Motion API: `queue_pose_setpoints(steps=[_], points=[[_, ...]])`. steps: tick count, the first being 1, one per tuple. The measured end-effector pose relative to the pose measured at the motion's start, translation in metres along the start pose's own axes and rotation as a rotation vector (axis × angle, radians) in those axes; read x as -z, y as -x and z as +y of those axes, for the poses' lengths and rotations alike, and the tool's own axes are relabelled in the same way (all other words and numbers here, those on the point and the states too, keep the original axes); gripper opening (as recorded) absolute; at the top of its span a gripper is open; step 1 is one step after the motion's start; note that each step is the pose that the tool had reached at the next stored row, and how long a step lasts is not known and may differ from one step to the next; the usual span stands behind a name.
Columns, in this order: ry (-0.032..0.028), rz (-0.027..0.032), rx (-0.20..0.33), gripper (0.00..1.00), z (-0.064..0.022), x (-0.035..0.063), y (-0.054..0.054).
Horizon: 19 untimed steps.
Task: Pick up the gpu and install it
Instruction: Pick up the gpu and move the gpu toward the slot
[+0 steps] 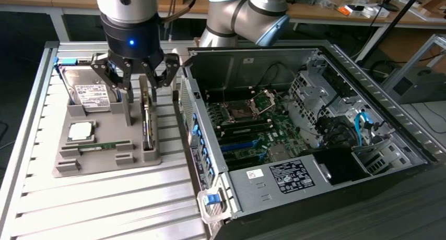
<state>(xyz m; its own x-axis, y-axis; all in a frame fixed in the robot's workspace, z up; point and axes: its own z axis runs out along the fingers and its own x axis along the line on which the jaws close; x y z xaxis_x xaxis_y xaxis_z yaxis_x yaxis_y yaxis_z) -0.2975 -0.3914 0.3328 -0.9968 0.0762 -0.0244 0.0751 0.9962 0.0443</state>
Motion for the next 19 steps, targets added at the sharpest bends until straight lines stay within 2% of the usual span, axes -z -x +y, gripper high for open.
queue_pose_setpoints(steps=[19], points=[[-0.0001, 0.0000, 0.000, 0.48, 0.0009, -0.0135, -0.001]])
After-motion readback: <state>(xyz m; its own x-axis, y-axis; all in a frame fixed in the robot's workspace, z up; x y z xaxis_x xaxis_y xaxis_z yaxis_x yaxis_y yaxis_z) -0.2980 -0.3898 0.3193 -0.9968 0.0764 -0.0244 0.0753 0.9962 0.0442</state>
